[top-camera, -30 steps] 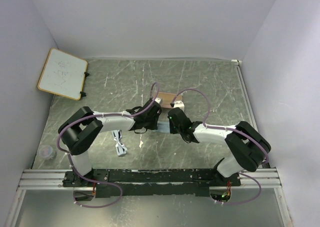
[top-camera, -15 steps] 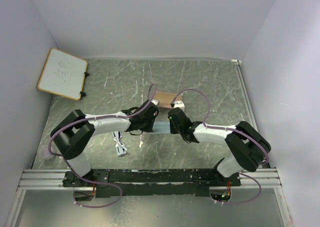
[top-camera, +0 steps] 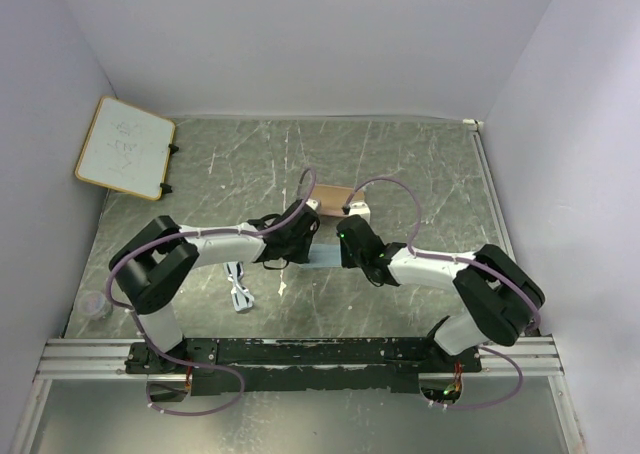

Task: Organize the sunglasses
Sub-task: Adjust the glasses cleaning cloth at the center of the board.

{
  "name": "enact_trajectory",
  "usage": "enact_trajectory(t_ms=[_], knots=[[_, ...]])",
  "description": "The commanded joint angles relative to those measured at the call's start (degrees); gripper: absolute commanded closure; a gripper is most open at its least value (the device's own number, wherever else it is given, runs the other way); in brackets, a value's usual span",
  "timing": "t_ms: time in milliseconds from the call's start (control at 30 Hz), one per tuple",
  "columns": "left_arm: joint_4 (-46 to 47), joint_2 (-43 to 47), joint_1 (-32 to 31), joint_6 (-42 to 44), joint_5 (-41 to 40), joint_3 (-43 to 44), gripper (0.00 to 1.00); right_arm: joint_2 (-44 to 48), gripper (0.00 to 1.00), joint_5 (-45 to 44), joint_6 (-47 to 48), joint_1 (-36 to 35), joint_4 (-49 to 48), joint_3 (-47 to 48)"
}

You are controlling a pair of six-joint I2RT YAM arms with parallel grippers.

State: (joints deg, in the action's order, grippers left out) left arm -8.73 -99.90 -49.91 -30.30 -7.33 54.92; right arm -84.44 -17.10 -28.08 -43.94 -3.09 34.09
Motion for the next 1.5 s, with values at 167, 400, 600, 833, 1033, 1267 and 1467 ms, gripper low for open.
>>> enact_trajectory(t_ms=[167,400,600,833,1033,1267,1467], knots=[[1.08,-1.62,0.34,-0.79,0.19,-1.04,0.93,5.17,1.0,1.53,-1.07,0.15,1.91,-1.59],[-0.48,-1.59,0.46,0.04,-1.58,-1.12,0.93,6.91,1.0,4.23,-1.49,0.11,3.12,-3.41],[-0.31,-1.09,0.49,0.15,-1.19,-0.8,0.93,5.15,1.0,4.87,-1.72,0.17,2.41,-4.23],[-0.4,-1.15,0.48,0.31,-1.11,-0.58,0.93,2.73,1.0,3.97,-2.16,0.16,3.91,-3.7],[-0.87,-0.84,0.54,0.6,-1.36,-0.6,0.93,2.74,1.0,0.03,-5.05,0.17,8.85,-1.62],[-2.33,1.52,0.49,0.67,-1.97,-1.41,0.93,6.02,1.0,-1.54,-5.46,0.09,12.8,-0.11],[-3.81,5.12,0.28,0.68,-3.07,-0.24,0.87,7.75,1.0,-1.53,-4.09,0.02,11.62,1.15]])
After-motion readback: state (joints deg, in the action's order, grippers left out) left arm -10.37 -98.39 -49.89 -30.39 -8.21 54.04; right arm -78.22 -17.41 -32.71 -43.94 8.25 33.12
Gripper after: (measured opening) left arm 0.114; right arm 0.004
